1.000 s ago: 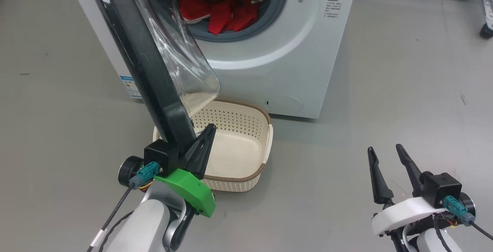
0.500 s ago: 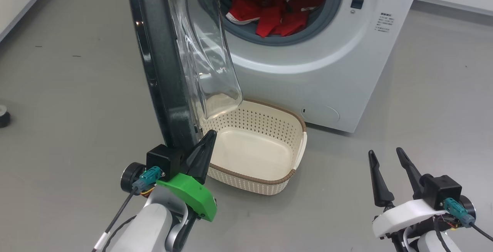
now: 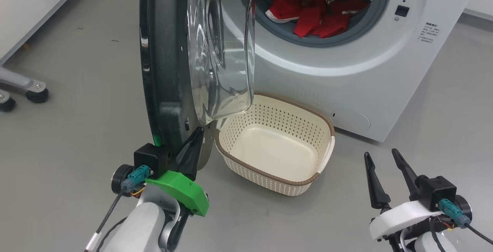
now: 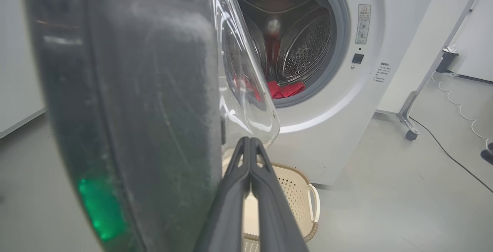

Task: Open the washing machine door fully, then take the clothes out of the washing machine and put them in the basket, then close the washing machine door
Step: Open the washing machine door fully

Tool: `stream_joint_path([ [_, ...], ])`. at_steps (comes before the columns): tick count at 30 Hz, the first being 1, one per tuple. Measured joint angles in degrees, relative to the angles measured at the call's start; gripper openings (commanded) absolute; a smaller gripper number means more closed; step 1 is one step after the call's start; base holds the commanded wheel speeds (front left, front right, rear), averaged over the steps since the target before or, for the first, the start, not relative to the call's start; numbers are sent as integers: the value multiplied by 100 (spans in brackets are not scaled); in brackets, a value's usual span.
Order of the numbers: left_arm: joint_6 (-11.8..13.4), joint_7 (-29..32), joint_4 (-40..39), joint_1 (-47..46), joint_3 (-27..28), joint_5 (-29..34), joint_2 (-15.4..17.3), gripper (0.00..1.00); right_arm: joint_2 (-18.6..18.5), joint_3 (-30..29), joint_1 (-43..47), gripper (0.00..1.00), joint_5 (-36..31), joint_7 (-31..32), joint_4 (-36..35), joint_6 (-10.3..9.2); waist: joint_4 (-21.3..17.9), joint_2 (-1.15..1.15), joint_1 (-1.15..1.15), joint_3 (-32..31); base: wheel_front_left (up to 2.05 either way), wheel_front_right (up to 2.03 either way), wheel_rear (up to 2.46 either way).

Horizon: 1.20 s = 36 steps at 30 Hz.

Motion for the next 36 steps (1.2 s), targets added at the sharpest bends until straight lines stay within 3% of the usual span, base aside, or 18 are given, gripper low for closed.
stream_joint_path([
  [13, 266, -125, 1, -4, 682, -243, 234, 0, -2, 231, -68, 100, -161, 27, -8, 49, 250, 0, 0, 336, 0, 0, 0],
  [36, 383, -243, 181, -447, 2082, -846, 1192, 0, -211, 409, -655, 100, -468, 308, -109, 102, 89, 0, 0, 1327, 0, 0, 0],
])
